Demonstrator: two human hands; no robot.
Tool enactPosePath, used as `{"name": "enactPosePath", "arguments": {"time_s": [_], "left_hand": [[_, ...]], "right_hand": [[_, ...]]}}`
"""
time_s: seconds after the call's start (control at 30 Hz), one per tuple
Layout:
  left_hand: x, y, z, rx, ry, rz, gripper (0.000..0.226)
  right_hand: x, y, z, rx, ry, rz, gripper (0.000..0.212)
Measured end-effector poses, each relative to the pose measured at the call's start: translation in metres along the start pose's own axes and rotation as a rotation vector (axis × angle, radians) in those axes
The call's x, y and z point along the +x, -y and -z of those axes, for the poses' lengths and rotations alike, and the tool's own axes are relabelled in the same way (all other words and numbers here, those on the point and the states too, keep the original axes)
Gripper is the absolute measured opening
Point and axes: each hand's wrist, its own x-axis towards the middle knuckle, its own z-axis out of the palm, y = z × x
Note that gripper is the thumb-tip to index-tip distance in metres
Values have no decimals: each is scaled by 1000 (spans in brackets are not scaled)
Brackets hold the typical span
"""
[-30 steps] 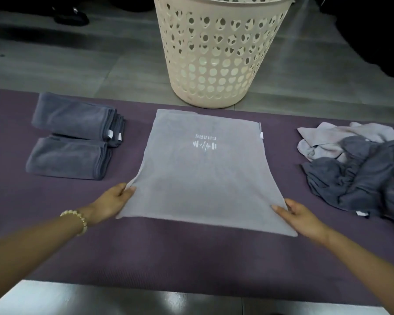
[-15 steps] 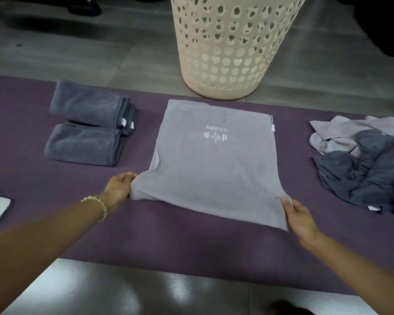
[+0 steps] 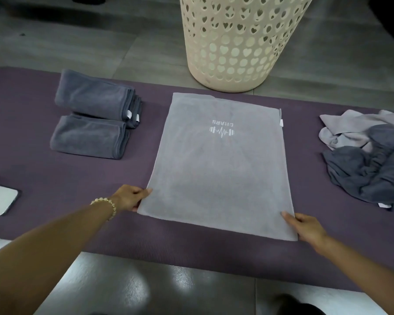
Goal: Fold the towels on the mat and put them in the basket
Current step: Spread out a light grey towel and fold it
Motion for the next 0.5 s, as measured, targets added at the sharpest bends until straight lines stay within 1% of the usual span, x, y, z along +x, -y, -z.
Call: {"name": "enactPosePath", "arguments": {"time_s": [0.1, 0.2, 0.37, 0.5], "left_hand": [[8, -4, 5, -10, 48, 42, 30], [22, -19, 9, -113, 62, 37, 35], [49, -48, 5, -241, 15, 11, 32], [75, -73, 3, -309, -11, -31, 35]], "right_hand": [[4, 4, 0, 47, 18, -75, 23], [13, 15, -2, 126, 19, -103, 27], [42, 46, -4, 242, 13, -109, 36], [72, 75, -3, 359, 27, -86, 32]]}}
